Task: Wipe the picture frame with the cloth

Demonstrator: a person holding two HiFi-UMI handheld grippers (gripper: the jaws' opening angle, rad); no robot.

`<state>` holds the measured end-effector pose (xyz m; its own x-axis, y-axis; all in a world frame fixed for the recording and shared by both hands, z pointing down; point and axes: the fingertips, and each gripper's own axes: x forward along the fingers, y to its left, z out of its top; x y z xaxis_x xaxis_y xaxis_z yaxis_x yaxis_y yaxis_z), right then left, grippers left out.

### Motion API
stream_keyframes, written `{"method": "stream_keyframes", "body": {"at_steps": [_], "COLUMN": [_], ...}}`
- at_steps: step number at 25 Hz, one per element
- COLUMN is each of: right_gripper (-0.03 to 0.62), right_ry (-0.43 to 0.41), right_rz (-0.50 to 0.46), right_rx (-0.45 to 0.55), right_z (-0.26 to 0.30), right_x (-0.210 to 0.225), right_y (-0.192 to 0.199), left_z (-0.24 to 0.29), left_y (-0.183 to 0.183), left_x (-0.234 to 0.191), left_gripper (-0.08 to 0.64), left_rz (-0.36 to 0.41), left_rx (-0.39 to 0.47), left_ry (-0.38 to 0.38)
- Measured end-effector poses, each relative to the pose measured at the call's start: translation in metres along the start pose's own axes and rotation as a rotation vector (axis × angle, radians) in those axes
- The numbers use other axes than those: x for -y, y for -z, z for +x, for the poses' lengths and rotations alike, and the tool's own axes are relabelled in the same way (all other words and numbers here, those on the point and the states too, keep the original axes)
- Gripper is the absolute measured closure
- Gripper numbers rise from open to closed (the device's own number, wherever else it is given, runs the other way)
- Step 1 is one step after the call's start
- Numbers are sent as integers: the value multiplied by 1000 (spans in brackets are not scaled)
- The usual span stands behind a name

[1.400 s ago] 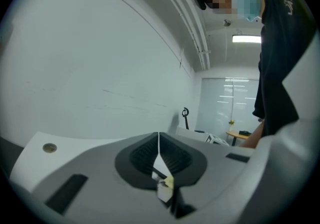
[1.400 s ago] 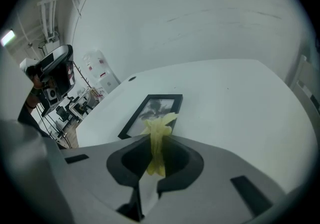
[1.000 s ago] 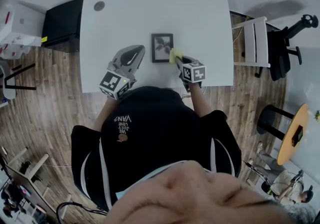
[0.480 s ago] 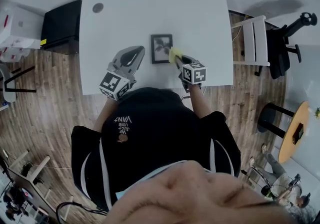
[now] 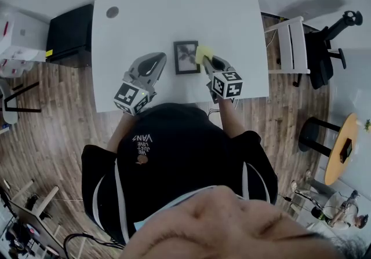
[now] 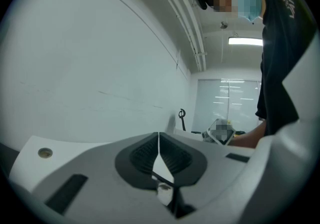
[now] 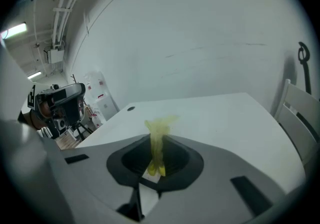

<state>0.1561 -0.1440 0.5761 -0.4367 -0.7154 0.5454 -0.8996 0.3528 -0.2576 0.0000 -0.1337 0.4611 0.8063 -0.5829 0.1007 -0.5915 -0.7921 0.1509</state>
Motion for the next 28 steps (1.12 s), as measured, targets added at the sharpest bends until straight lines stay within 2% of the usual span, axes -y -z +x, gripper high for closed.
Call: {"method": "stream_keyframes", "body": {"at_steps": [9, 16, 21, 28], "right_gripper": [548, 548, 548, 549], "right_ry": [-7, 18, 33, 74], "right_rz": [-18, -30, -15, 1], "right_rx": [158, 257, 330, 383], "right_z": [-18, -38, -53, -68], "right_x": [-24, -41, -49, -55], "right_y": [-50, -78, -90, -95], "left_z": [-9, -15, -16, -11], "left_y": [-9, -13, -16, -23], "left_x": [-7, -13, -16, -21], "left_gripper": [543, 544, 543, 543], "left_rz": [22, 31, 34, 46], "left_rx": [23, 36, 44, 49], "left_ry": [8, 29, 54, 96]}}
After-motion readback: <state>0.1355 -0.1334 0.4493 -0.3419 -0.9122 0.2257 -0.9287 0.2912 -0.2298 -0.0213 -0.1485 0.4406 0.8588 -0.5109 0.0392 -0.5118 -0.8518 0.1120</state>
